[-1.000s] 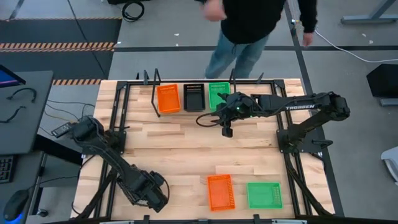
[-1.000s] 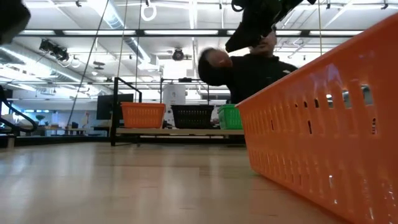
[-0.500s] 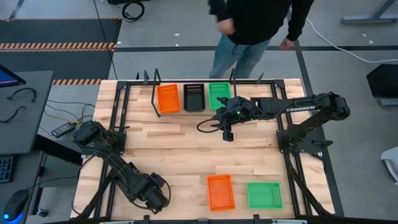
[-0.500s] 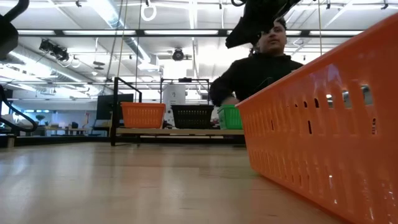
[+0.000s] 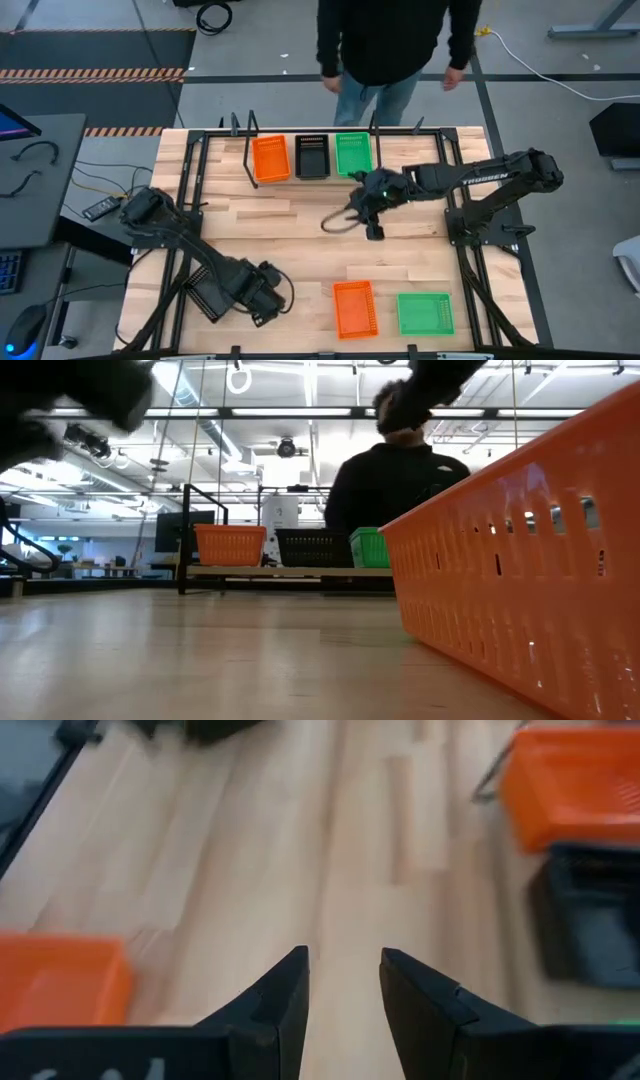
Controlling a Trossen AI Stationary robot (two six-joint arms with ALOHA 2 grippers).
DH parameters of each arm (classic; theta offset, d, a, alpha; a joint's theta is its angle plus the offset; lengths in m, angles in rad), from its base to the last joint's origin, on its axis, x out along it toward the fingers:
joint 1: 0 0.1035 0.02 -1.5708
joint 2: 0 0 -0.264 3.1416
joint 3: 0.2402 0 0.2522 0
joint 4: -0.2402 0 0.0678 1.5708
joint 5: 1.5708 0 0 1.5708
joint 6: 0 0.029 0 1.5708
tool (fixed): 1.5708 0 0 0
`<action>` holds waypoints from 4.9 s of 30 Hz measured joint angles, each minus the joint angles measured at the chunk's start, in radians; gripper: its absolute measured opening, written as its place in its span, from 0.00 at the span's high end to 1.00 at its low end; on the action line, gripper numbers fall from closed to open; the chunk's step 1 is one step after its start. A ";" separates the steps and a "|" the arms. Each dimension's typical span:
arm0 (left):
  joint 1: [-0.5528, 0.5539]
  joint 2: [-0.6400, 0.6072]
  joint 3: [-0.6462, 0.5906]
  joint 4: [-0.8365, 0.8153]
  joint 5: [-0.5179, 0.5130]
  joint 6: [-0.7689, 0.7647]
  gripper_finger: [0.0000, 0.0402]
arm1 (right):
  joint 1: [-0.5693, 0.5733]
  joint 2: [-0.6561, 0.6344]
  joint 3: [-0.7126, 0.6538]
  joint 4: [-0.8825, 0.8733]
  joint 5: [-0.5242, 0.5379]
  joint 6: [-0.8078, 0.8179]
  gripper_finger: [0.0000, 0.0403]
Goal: Stack baskets on shelf by color
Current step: Stack the green bin on top of the green bin on the shelf
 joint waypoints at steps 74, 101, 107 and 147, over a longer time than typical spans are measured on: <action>0.097 -0.041 -0.130 0.886 -0.541 0.941 0.67 | 0.623 0.414 0.002 -0.511 0.110 1.058 0.95; 0.082 -0.041 -0.139 0.870 -0.541 0.902 0.67 | 0.109 0.415 0.019 -0.133 0.342 -0.056 0.97; 0.086 -0.041 -0.174 0.868 -0.541 0.890 0.67 | 0.105 0.417 0.069 -0.030 0.372 -0.254 0.92; -0.071 -0.103 -0.295 1.108 -0.707 0.968 0.71 | 0.219 0.519 0.194 -0.063 0.318 0.804 0.51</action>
